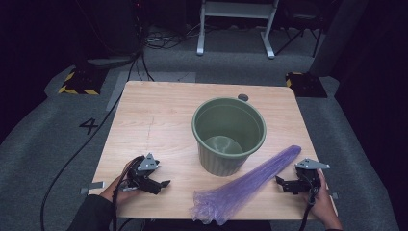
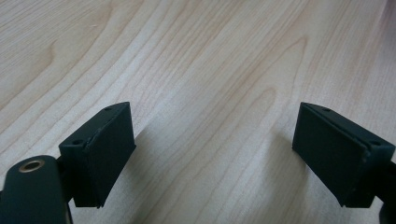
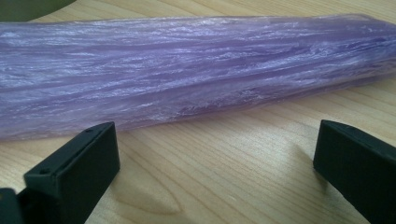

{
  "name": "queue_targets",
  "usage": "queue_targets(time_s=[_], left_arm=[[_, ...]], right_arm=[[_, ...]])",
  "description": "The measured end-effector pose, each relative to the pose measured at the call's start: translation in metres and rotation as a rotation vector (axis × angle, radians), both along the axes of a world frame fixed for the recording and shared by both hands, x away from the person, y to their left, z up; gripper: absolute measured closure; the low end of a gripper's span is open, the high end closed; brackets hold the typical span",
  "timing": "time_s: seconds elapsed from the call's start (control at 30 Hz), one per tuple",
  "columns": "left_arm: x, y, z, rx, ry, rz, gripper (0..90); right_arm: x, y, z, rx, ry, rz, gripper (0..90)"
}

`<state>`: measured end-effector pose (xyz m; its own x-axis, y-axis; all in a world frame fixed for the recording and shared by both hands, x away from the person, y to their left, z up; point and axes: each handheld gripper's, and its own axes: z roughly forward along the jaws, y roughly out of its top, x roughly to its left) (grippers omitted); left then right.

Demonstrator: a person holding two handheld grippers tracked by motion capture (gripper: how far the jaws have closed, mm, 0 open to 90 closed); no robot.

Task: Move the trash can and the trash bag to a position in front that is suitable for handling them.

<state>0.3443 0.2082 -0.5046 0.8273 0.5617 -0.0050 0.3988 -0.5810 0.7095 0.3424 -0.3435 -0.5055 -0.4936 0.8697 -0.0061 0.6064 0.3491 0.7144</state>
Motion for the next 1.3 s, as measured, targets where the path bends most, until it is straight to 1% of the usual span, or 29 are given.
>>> queue_targets(time_s=[0.4, 0.53, 0.67, 0.77, 0.8, 0.83, 0.9, 0.97, 1.17, 1.23, 1.3], left_arm=[[0.000, 0.000, 0.000, -0.001, 0.000, -0.001, 13.0], [0.001, 0.000, 0.000, -0.001, 0.002, -0.005, 12.8], [0.001, 0.000, 0.000, -0.002, 0.003, -0.005, 12.4], [0.001, 0.000, 0.000, -0.002, 0.003, -0.005, 12.4], [0.001, 0.000, 0.000, -0.001, 0.003, -0.004, 12.4], [0.001, 0.000, 0.000, -0.002, 0.003, -0.004, 12.4], [0.001, 0.000, 0.000, -0.002, 0.003, -0.004, 12.4], [0.001, 0.000, 0.000, -0.001, 0.002, -0.003, 12.3], [0.001, -0.001, 0.000, -0.001, 0.002, 0.000, 12.2], [0.001, -0.001, 0.000, -0.001, 0.002, 0.001, 12.2], [0.001, -0.001, 0.000, -0.001, 0.002, 0.000, 12.2]], right_arm=[[-0.001, 0.000, 0.000, -0.003, -0.004, 0.004, 0.3], [-0.002, 0.000, 0.000, -0.013, -0.016, 0.004, 0.3], [-0.002, 0.000, 0.000, -0.013, -0.017, 0.009, 0.9], [-0.002, -0.001, 0.000, -0.003, -0.014, 0.016, 3.5], [-0.004, -0.002, 0.001, 0.004, -0.028, 0.031, 12.2], [-0.005, -0.003, 0.001, 0.015, -0.035, 0.037, 17.0], [-0.006, -0.004, 0.002, 0.013, -0.048, 0.044, 15.0], [-0.007, -0.004, 0.002, 0.012, -0.064, 0.036, 17.0], [-0.010, -0.003, 0.004, 0.019, -0.069, 0.052, 16.2], [-0.010, -0.003, 0.006, 0.010, -0.073, 0.050, 16.2], [-0.011, -0.003, 0.009, 0.017, -0.082, 0.047, 16.2]])
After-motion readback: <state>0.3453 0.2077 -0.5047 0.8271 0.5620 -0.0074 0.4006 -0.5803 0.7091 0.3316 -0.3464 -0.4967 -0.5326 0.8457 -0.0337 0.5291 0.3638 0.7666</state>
